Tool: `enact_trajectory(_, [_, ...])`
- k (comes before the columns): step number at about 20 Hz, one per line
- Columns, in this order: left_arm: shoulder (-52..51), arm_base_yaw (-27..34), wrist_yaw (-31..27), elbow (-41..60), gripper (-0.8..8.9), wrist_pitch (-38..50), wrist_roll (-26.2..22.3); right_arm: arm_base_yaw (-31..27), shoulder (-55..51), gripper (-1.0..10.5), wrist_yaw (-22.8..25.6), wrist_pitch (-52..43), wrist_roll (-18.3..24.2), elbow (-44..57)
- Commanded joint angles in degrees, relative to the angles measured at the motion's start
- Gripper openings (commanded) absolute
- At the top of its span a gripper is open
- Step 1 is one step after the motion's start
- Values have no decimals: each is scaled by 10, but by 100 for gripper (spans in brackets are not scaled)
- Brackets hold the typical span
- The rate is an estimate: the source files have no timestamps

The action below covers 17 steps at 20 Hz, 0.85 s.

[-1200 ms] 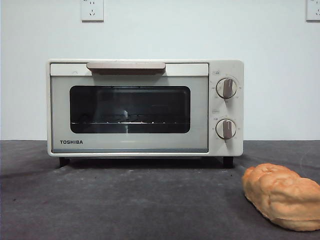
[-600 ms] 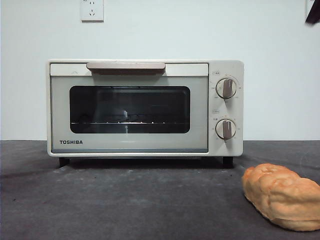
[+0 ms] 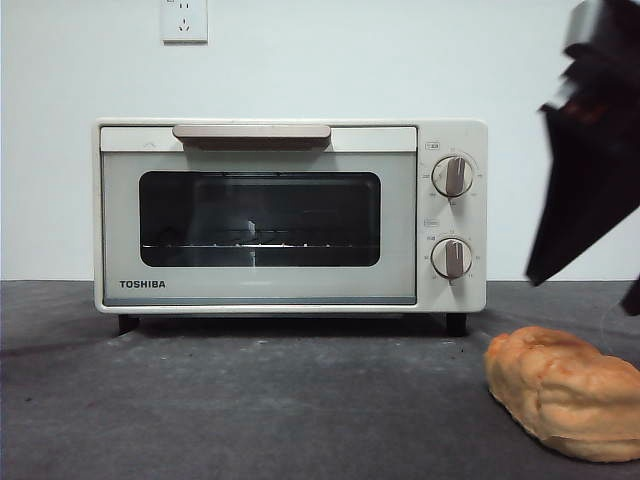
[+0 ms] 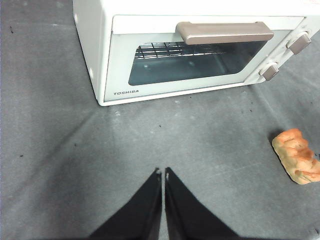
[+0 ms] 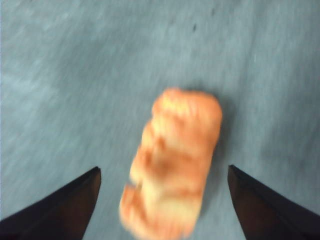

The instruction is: The left arm flap open the oven, the right arm pick bread and place it into oven, the left arm flap close the oven

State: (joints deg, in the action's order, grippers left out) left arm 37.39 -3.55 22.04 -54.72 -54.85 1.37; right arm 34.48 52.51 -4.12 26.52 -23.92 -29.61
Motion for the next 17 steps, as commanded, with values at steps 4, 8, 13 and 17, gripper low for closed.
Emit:
enact_trajectory(4, [2,-2,2,-13,16,3,-7,33,99,415,47,-59,-17,-4])
enact_trajectory(8, [2,-3,2,-13,16,4,-7,44,150,415,57,-93,-18,-4])
enact_trajectory(13, [2,-3,2,-13,16,4,-7,47,167,240,58,-100,-24,-4])
enact_trajectory(17, [2,-3,2,-13,16,4,-6,47,166,172,57,-100,-24,-4])
